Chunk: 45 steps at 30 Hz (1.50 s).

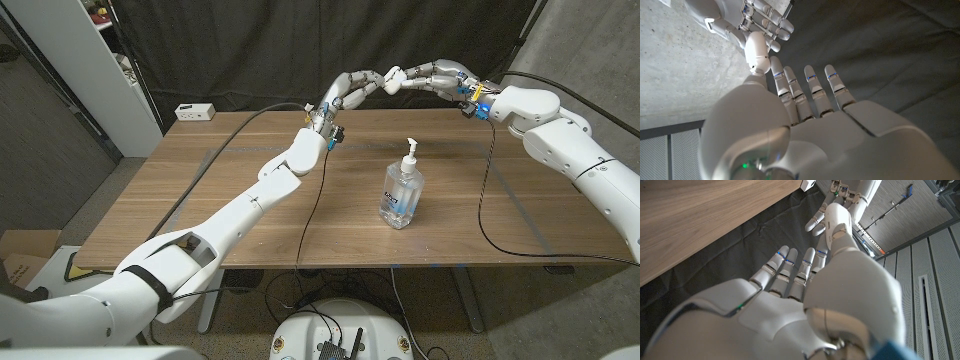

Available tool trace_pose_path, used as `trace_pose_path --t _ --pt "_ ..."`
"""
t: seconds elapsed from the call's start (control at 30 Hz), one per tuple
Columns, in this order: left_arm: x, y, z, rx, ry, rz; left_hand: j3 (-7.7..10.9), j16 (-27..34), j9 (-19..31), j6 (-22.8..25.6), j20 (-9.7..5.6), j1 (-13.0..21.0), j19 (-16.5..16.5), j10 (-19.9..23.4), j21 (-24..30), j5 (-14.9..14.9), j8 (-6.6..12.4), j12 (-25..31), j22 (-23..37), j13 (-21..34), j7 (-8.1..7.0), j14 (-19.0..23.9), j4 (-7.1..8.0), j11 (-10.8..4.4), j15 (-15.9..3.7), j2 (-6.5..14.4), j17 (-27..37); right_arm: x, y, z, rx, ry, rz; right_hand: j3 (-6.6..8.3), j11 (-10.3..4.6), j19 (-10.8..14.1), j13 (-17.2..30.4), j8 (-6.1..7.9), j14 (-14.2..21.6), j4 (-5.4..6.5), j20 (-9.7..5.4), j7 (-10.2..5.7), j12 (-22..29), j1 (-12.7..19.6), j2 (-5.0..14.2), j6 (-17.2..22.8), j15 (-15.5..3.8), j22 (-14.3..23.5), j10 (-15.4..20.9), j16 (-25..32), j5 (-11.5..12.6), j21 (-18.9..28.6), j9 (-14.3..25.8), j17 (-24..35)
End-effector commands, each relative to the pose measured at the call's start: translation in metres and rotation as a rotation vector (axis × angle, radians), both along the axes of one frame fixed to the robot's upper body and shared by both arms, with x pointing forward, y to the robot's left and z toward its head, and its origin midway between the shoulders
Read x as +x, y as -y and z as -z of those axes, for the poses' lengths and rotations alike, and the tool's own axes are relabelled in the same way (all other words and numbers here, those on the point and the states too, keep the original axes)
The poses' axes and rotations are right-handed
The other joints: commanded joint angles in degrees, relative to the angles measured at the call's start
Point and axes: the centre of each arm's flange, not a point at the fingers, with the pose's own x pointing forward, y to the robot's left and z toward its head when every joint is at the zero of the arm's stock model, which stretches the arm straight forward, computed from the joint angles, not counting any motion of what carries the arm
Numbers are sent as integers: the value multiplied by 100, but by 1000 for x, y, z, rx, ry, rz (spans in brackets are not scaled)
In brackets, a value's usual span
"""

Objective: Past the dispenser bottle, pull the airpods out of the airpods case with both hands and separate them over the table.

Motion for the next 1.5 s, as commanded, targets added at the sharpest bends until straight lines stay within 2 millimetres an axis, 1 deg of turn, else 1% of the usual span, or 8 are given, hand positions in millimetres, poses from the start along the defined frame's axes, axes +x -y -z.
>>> trace_pose_path --t 0.03,0.33,0.43,0.57,0.8,1.0,1.27,1.5 --pt "5 5 3 -3 -77 83 56 38 60 214 -53 -2 23 11 33 -20 126 19 9 10 -119 18 102 13 -569 10 34 0 6 3 2 -4 -5 3 34 -11 13 213 -20 30 14 -57 -9 23 61 67 -717 15 -2 -5 20 29 1022 20" --pt "7 7 6 14 -98 88 131 31 83 248 -53 -76 1 -1 41 -55 146 12 12 13 -64 8 211 18 -549 -3 41 -1 9 6 15 -4 -3 5 31 -15 18 203 -21 22 13 -60 -16 37 62 67 -726 15 -8 -4 20 27 1028 19" --pt "8 6 6 31 -83 101 -100 0 80 -33 -87 -552 -27 -61 51 -240 7 -15 4 7 7 -13 400 77 -528 -317 20 -1 10 7 18 -8 0 5 31 -20 19 201 -21 19 17 -55 -16 43 62 68 -717 15 -2 -2 21 26 1032 20" --pt "5 5 6 65 -36 74 -632 -52 60 -253 -66 -1084 -88 -137 16 -348 -124 -53 -25 -24 4 -69 329 89 -488 -990 -42 -2 10 6 17 -5 5 5 47 -18 16 200 -14 20 19 -52 -18 41 61 70 -717 15 1 -7 20 27 1038 11" --pt "-3 11 7 93 29 -21 -773 -88 89 -356 5 -833 -157 -205 -32 -198 -162 -85 -42 -47 -20 -125 65 91 -444 -1306 -95 -2 10 8 17 -9 4 3 46 -19 19 193 -8 19 20 -56 -20 41 57 83 -703 15 3 -7 20 26 1032 11" --pt "-5 13 7 72 33 -61 -395 -38 158 -142 43 68 -52 -129 9 46 -51 -53 -35 -36 -163 -39 -296 1 -517 -790 -99 -1 11 9 22 -8 0 1 32 -16 20 190 -7 26 20 -55 -22 30 58 88 -713 14 8 -12 20 27 1035 7" --pt "-4 15 7 44 22 -62 -42 17 214 106 32 560 -25 24 52 13 95 -2 -22 -17 -196 72 -476 2 -567 -272 -61 1 13 10 24 -14 -5 6 34 -16 21 181 -4 21 23 -49 -24 37 60 87 -716 14 15 -15 22 28 1038 7" --pt "5 12 3 42 -66 64 207 25 284 -48 3 520 -20 -53 95 -159 89 -37 -8 2 -138 24 -318 22 -547 2 16 3 12 8 14 -16 -9 3 30 -18 20 178 -9 27 21 -52 -34 28 60 89 -723 14 3 -16 21 27 1045 12"
